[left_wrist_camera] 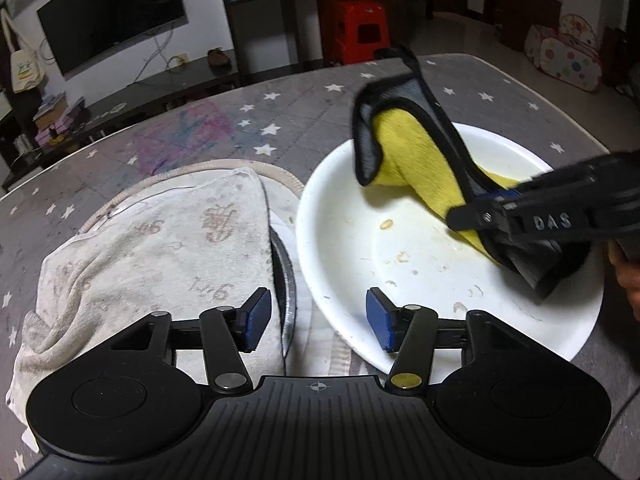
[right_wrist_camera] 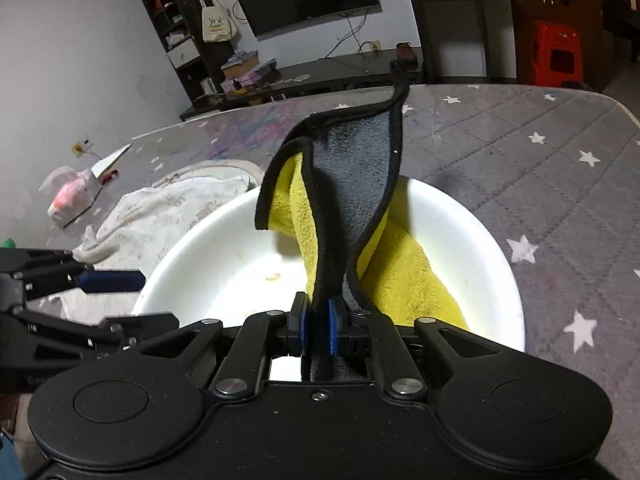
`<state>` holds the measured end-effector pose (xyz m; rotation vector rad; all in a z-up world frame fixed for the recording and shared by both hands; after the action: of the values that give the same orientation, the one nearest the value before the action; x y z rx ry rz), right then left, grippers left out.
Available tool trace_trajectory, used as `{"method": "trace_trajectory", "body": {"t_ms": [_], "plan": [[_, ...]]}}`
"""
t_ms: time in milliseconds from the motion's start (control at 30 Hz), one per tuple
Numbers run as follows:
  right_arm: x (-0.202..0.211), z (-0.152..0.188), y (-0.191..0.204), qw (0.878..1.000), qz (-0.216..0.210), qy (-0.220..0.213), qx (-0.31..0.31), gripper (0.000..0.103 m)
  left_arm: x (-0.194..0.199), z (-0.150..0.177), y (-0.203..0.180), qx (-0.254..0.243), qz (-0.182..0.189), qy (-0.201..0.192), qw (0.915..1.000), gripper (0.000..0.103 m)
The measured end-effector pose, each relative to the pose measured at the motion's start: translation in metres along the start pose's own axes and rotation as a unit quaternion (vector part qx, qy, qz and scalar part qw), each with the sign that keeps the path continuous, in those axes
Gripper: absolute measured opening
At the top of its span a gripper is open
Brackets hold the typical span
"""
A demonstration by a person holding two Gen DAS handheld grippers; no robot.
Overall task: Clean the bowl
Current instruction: 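Wipe the inside of the white bowl with the cloth in the right gripper, then lift the cloth out of the bowl with the right gripper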
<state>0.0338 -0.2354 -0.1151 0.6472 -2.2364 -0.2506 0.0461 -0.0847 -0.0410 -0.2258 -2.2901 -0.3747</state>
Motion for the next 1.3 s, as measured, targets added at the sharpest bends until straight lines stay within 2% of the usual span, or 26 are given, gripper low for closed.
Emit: {"method": "trace_trajectory", "body": {"t_ms": [200,300,433,533,600,733,800,867,933,1100,1200,1300], "plan": [[0.019,0.003,0.013,0.998,0.018,-0.028,0.046,0.045,0.014,0.001,0.016,0.032,-0.029,-0.029,0.9987,0.066],[0.032,0.002,0.016,0.997,0.024,-0.047,0.059,0.049,0.020,0.002,0.025,0.048,-0.046,-0.042,0.9969,0.068],[0.058,0.004,0.014,0.991,0.055,-0.093,0.077,0.052,0.027,0.005,0.040,0.074,-0.074,-0.061,0.9927,0.074],[0.079,0.007,0.007,0.986,0.071,-0.126,0.078,0.056,0.027,0.009,0.054,0.094,-0.111,-0.072,0.9867,0.077],[0.093,0.009,0.000,0.982,0.087,-0.150,0.074,0.064,0.025,0.012,0.061,0.100,-0.128,-0.076,0.9838,0.078],[0.120,0.020,-0.024,0.968,0.155,-0.190,0.060,0.068,0.016,0.019,0.075,0.113,-0.152,-0.076,0.9789,0.078],[0.123,0.025,-0.040,0.962,0.194,-0.185,0.054,0.068,0.010,0.023,0.082,0.124,-0.158,-0.073,0.9769,0.078],[0.120,0.031,-0.058,0.962,0.214,-0.168,0.035,0.068,0.005,0.027,0.086,0.130,-0.161,-0.067,0.9761,0.078],[0.122,0.033,-0.065,0.966,0.190,-0.174,0.010,0.068,-0.001,0.031,0.090,0.132,-0.166,-0.060,0.9754,0.078],[0.113,0.017,-0.038,0.975,0.119,-0.181,0.045,0.068,-0.013,0.039,0.092,0.132,-0.169,-0.043,0.9759,0.078],[0.091,0.007,-0.015,0.982,0.074,-0.156,0.078,0.068,-0.017,0.043,0.091,0.133,-0.167,-0.035,0.9764,0.078],[0.059,-0.003,-0.001,0.985,0.059,-0.122,0.108,0.068,-0.019,0.045,0.090,0.129,-0.166,-0.031,0.9772,0.078]]}}
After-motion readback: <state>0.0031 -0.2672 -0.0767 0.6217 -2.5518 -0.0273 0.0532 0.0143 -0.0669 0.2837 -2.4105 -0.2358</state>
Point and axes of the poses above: each gripper's, at about its wrist camera, not at the fingertips, and x roughly against the way its jaws point, y to its left, z to its underside, the point moved 3 cm from there along -x, roughly the way its jaws point, and after that the axes turned 6 degrees about -z, right-handed, at the moved point
